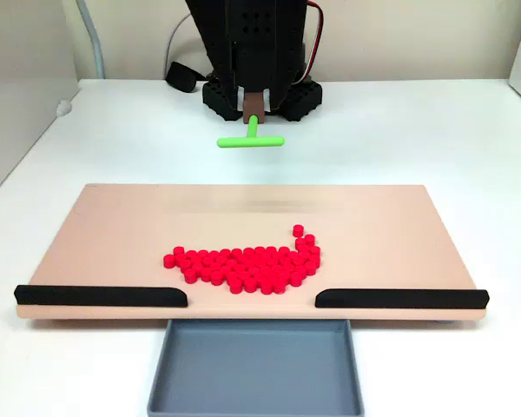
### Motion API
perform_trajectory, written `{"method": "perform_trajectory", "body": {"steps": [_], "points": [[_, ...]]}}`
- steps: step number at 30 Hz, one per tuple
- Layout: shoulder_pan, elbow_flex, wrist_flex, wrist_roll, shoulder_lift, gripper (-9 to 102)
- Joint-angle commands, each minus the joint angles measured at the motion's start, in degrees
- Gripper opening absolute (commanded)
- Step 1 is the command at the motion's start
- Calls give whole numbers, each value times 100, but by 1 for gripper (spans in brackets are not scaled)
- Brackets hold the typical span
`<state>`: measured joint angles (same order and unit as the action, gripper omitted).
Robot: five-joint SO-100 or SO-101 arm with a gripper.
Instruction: Push granules from bottom to the grey container
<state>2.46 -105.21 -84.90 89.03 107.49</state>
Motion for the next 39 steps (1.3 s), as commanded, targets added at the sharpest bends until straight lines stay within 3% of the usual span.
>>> {"method": "perform_trajectory", "body": {"steps": [1, 39], "points": [[-193, 35, 53, -141, -141, 0], [-88, 35, 9, 9, -26, 0]]}}
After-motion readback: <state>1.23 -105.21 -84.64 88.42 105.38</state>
